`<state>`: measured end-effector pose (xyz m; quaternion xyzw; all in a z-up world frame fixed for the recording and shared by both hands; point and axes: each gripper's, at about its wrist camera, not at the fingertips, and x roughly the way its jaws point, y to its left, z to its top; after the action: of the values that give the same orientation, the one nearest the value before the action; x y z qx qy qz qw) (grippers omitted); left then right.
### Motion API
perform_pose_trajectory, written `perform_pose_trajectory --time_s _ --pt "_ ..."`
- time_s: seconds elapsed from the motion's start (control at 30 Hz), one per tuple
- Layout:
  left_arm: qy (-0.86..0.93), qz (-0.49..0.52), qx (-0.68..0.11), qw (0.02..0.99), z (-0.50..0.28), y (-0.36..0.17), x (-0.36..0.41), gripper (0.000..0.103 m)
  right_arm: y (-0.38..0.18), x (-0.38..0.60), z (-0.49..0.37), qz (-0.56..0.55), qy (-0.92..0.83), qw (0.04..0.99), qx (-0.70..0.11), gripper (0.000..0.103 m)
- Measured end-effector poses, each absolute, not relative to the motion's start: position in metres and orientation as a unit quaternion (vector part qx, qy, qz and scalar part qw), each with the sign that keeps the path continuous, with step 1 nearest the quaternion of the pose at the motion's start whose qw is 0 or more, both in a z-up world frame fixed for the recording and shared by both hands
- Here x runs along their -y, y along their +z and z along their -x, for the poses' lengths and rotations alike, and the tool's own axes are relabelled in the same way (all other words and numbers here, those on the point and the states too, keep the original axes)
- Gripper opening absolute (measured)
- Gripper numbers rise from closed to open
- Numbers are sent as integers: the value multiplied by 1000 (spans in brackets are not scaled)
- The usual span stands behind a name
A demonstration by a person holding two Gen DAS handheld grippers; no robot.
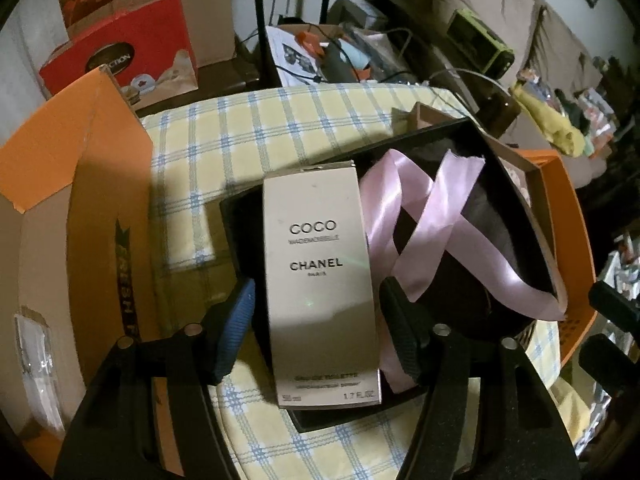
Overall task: Organize objects
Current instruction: 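Lift the CHANEL perfume box off the black tray with the left gripper, then grasp the pink ribbon with the right gripper while the left gripper holds the CHANEL box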
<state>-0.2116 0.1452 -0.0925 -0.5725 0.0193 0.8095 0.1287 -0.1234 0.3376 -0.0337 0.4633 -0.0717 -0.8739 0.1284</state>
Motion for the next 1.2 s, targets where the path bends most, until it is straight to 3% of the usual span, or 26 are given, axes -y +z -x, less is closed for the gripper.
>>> perform_pose_trajectory --time_s 0.03,0.2,0.63,0.77,0.97,1.2 --pt "806 577 -21 132 212 -94 -146 47 -34 -337 123 -464 -874 128 72 62" --pt "812 568 -9 131 210 -93 -144 45 -33 -337 123 -464 -874 128 71 62" --pt "837 523 38 159 199 -38 -124 45 -32 -312 136 -454 -874 164 66 62" --pt "840 516 45 160 198 -28 -115 45 -40 -291 149 -463 -868 175 47 56" --pt "847 502 55 165 195 -9 -98 45 -36 -281 155 -451 -865 202 85 55" --pt "853 487 65 177 192 24 -82 45 -17 -242 140 -402 -876 267 19 55"
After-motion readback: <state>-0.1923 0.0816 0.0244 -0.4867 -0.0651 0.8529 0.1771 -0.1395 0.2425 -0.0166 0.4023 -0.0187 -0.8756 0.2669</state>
